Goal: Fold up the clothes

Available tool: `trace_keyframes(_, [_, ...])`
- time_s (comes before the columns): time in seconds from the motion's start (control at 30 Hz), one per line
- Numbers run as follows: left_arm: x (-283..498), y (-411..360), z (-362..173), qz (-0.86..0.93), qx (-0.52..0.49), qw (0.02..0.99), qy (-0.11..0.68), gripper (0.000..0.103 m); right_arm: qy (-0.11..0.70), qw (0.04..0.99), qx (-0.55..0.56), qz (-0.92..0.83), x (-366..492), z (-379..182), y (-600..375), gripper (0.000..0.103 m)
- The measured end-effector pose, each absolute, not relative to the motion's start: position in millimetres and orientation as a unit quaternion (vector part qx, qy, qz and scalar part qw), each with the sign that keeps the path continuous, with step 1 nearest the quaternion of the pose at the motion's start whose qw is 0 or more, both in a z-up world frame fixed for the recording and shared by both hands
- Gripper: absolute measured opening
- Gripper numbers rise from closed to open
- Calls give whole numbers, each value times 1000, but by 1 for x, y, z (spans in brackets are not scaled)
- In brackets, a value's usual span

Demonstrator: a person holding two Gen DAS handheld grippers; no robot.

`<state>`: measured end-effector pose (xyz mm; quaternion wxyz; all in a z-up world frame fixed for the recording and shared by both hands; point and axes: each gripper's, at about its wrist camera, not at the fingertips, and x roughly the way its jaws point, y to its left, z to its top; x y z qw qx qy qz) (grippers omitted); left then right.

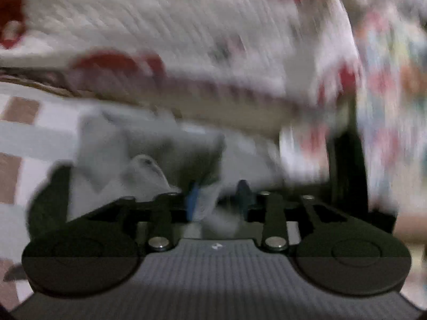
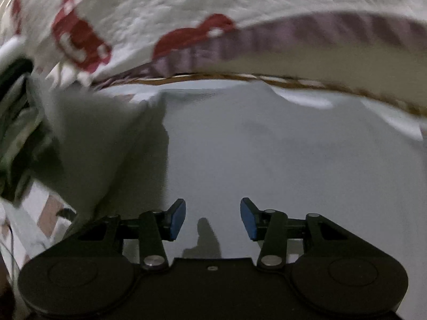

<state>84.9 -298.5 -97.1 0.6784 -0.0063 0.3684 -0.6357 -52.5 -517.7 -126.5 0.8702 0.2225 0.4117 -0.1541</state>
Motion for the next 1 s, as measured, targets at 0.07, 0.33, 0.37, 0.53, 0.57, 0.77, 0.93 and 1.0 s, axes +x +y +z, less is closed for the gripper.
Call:
trace_keyframes(0.07, [69, -295, -103, -640, 68, 683, 345, 43, 423, 865, 228, -146, -59, -130, -521, 51])
trace_keyframes(0.33, [96, -259, -121, -590, 222, 702, 333, 60, 428, 872, 195, -132, -69, -109, -526, 51])
trace_keyframes(0.37, [98, -260, -124, -583, 217, 708, 335, 60, 427, 872, 200, -131, -68, -108, -526, 51])
trace_keyframes(0.53, [98, -267, -136, -597, 200, 687, 363, 60, 416, 857, 287, -99, -62, -110, -522, 51])
trace_keyframes(0.57, [97, -267, -138, -593, 204, 691, 359, 60, 407, 846, 335, -82, -61, -113, -519, 51])
trace_keyframes(0.77, [91, -268, -146, -571, 226, 714, 336, 55, 448, 858, 250, -17, -18, -121, -478, 55])
trace_keyframes(0.93, [100, -266, -149, -559, 223, 724, 336, 37, 474, 862, 180, -12, 5, -132, -474, 55])
trace_keyframes(1.0, [105, -266, -151, -556, 219, 723, 346, 37, 478, 859, 184, -20, 10, -141, -478, 56])
